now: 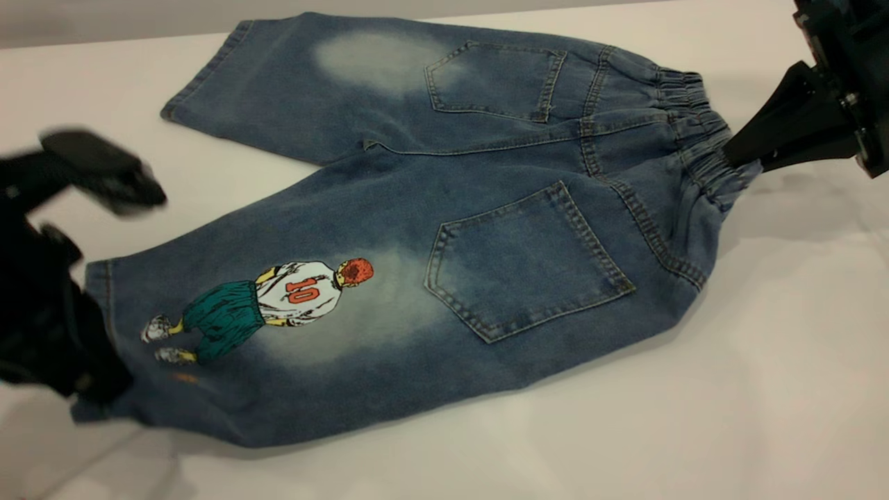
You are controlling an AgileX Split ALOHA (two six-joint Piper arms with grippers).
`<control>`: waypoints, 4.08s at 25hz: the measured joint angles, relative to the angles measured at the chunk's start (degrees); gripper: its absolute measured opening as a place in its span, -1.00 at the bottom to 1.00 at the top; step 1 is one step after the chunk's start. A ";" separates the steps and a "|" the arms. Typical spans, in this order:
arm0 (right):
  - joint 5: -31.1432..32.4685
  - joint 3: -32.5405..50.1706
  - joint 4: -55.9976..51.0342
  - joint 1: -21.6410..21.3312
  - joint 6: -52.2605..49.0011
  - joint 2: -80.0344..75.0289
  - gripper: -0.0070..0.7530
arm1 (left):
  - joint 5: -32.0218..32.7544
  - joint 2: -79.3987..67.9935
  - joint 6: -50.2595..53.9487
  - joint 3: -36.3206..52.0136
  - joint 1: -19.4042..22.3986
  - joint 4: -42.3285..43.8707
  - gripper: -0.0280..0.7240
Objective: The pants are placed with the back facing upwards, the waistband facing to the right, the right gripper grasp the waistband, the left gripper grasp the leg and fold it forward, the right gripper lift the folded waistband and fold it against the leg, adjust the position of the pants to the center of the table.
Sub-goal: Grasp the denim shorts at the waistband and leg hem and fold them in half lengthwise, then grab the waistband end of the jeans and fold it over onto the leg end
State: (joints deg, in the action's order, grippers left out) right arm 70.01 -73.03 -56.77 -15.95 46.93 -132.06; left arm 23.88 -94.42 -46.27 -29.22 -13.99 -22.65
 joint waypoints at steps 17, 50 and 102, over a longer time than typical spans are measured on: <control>0.00 0.06 -10.44 0.00 -15.52 8.89 -0.89 | -4.75 16.21 3.98 -13.96 0.13 3.18 -0.85; -29.03 1.84 -42.56 2.99 -45.66 8.68 -0.87 | -15.94 -23.17 5.16 -56.28 8.78 3.17 -0.85; -23.19 4.01 -7.36 5.59 -24.14 3.38 0.37 | -2.17 -24.14 4.58 -56.23 1.77 5.71 0.22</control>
State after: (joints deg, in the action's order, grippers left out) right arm 46.82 -69.02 -64.13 -10.37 22.79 -128.68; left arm 21.71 -118.55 -41.69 -85.45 -12.22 -16.94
